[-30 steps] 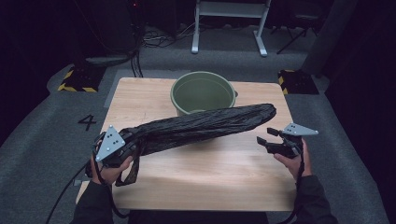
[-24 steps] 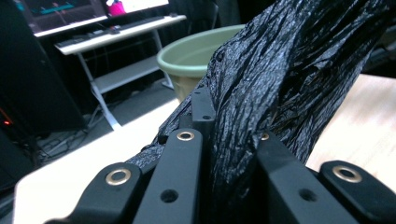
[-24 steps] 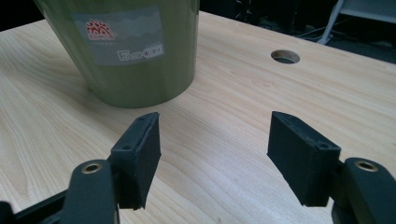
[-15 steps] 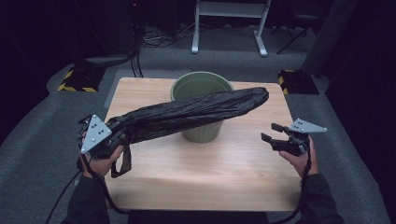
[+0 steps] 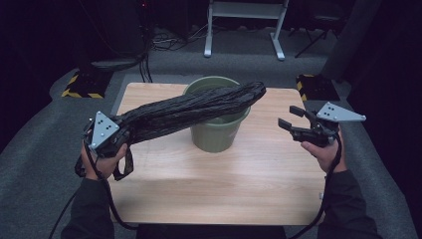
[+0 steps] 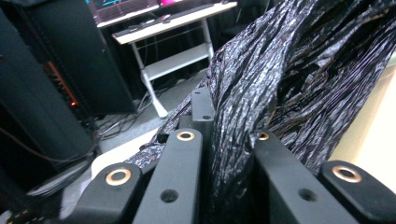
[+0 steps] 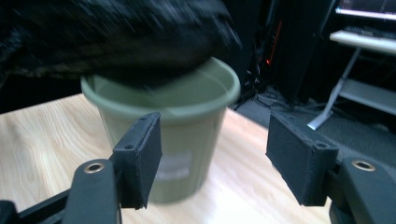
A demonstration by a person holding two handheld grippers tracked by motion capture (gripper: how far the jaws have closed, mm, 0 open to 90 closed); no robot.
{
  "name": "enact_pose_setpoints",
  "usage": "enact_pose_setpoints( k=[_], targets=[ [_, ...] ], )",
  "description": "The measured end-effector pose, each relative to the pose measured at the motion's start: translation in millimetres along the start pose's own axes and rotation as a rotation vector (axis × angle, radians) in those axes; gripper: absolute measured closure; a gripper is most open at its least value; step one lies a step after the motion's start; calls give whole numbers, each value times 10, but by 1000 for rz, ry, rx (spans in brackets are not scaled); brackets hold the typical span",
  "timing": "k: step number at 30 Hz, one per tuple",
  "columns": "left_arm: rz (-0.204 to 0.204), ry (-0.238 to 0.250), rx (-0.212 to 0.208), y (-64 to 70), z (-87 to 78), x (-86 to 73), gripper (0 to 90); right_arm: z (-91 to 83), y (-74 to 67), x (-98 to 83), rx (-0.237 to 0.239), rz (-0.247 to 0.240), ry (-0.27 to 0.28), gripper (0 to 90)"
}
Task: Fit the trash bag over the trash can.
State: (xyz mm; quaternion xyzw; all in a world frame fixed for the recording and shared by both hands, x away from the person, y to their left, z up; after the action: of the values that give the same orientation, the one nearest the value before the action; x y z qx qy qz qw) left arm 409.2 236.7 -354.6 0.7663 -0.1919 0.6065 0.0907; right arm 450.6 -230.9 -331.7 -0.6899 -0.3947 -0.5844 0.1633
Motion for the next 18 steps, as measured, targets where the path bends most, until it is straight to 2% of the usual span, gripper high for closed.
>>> enact_pose_setpoints(
  k=[2,3,5,7,10,14,18],
  targets=[
    [9,-7,6,-4,26,5,884,124,-33,245,2,-29,19,352],
    [16,-11,11,-9,35,6,884,124,-33,245,2,-29,19,352],
    [14,-14,9,-27,52,6,884,199,-42,356,3,-35,28,351],
    [13,-13,8,-51,66,1,884,318,-38,434,-11,-47,8,339],
    [9,-12,7,-89,68,-19,884,509,-32,489,-24,-57,-24,328],
    [-2,-1,-6,-107,46,-42,884,765,1,522,-31,-40,-50,311],
    [29,6,-9,-97,-8,-49,884,990,1,532,-14,-28,-76,292]
  ],
)
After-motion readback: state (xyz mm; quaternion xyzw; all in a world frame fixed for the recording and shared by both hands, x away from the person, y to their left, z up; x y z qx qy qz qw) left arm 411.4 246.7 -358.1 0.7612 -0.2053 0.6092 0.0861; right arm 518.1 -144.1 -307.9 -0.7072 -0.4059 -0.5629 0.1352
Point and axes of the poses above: each handheld gripper's, and its own axes: z roughly forward along the jaws, x roughly out of its top, y roughly to its right, the point moved 7 cm from there along z, roughly forward along the jaws, and after that the axes turned 9 degrees about -z, right-handed, at the moved point
